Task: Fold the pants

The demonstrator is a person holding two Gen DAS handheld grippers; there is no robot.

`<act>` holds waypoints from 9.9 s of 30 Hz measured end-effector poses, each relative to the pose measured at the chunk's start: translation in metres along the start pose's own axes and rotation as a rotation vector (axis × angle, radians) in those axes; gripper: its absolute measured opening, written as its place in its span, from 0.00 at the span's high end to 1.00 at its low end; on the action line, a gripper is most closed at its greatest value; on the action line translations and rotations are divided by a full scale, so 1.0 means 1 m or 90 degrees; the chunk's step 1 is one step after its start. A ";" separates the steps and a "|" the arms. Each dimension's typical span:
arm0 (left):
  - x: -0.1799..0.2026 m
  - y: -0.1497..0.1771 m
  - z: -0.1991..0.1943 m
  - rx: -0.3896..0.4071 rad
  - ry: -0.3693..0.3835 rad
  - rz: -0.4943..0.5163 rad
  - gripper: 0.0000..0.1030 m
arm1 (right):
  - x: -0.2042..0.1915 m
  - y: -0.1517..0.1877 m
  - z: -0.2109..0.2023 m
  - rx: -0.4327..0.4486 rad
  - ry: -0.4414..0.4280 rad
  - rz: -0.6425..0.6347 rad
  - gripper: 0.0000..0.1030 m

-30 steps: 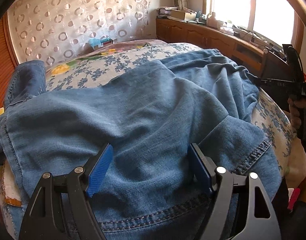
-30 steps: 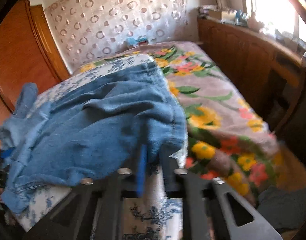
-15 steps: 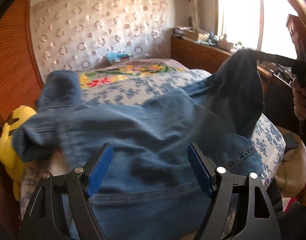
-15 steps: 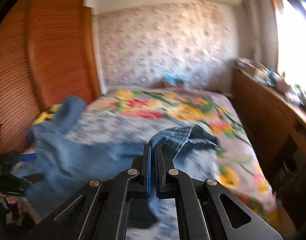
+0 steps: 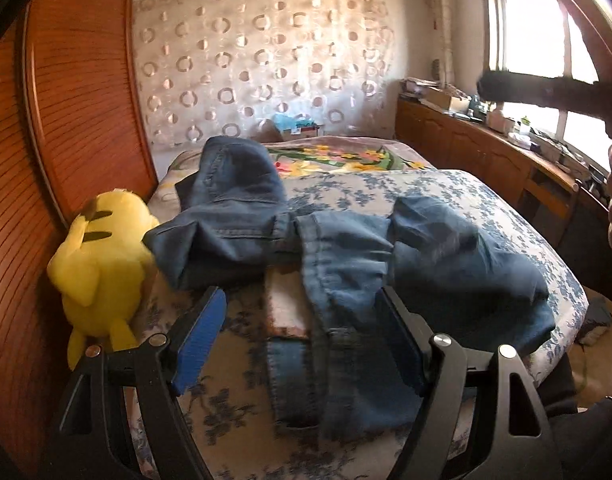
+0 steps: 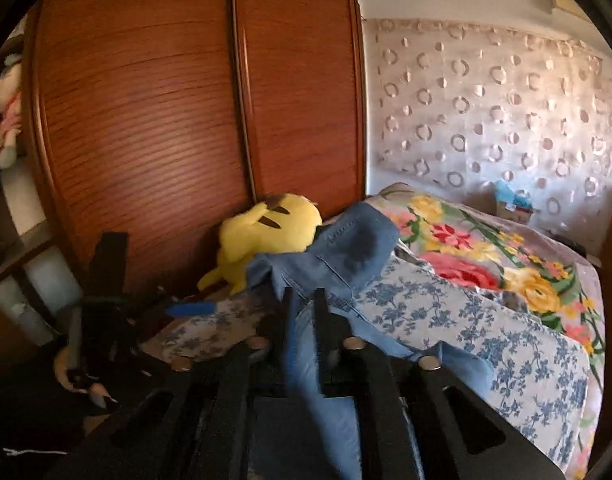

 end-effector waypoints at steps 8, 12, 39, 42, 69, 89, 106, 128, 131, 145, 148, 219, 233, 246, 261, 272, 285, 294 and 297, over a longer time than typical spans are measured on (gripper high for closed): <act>0.008 0.012 0.015 -0.018 0.011 -0.005 0.25 | 0.026 0.002 0.002 -0.033 0.053 0.008 0.75; 0.033 0.018 0.015 -0.027 0.037 0.009 0.25 | 0.026 0.008 0.004 -0.048 0.077 0.009 0.68; 0.089 0.064 0.009 -0.065 0.160 -0.005 0.90 | 0.009 0.028 0.045 -0.185 0.099 0.098 0.96; 0.084 0.051 -0.005 -0.035 0.158 -0.022 0.90 | -0.007 -0.011 0.047 -0.139 0.083 0.077 0.96; 0.009 0.048 -0.023 -0.044 0.067 -0.072 0.52 | -0.025 -0.069 0.082 -0.079 0.054 0.002 0.62; 0.078 0.029 0.016 -0.051 0.095 -0.019 0.25 | 0.031 0.029 -0.065 -0.089 0.200 0.094 0.49; 0.104 0.075 0.029 -0.074 0.071 0.057 0.25 | 0.021 0.074 -0.093 -0.117 0.216 0.173 0.42; 0.101 0.077 0.025 -0.062 0.072 0.046 0.23 | 0.018 0.082 -0.090 -0.115 0.167 0.255 0.60; 0.100 0.077 0.025 -0.062 0.071 0.047 0.22 | 0.013 0.077 -0.089 -0.106 0.153 0.246 0.80; 0.068 0.039 -0.006 -0.020 0.063 -0.034 0.22 | 0.002 -0.012 -0.081 0.012 0.103 0.205 0.90; 0.045 0.027 -0.018 -0.003 0.040 -0.035 0.22 | -0.010 -0.034 -0.065 0.035 0.077 0.193 0.90; 0.021 -0.001 -0.029 -0.010 0.090 -0.033 0.94 | -0.059 -0.002 -0.039 -0.036 0.082 0.083 0.42; -0.019 0.057 -0.005 -0.081 0.030 -0.054 0.93 | -0.067 0.020 0.058 -0.104 0.046 0.087 0.38; -0.037 0.045 -0.006 -0.082 0.019 -0.066 0.55 | -0.064 0.033 0.103 -0.145 0.026 0.136 0.26; -0.036 0.068 0.018 -0.135 0.032 -0.097 0.25 | -0.057 0.053 0.132 -0.157 -0.010 0.199 0.25; -0.022 0.056 0.016 -0.119 0.043 -0.085 0.25 | -0.042 0.027 0.095 -0.093 -0.049 0.189 0.80; 0.056 0.011 0.047 -0.093 0.106 -0.012 0.25 | 0.129 0.059 0.012 -0.116 0.132 0.185 0.79; 0.094 0.006 0.096 -0.128 0.134 0.024 0.25 | 0.154 0.077 0.023 -0.118 0.145 0.199 0.62; 0.102 0.008 0.109 -0.148 0.140 0.030 0.25 | 0.161 0.079 0.033 -0.123 0.164 0.203 0.50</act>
Point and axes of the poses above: each gripper's, at about its wrist camera, not at the fingertips, and z roughly the way its jaws point, x to its right, y to its underside, the point moved 10 cm from there along z, roughly the way its jaws point, and after that the axes turned 14 degrees about x, right-handed, at the moved point
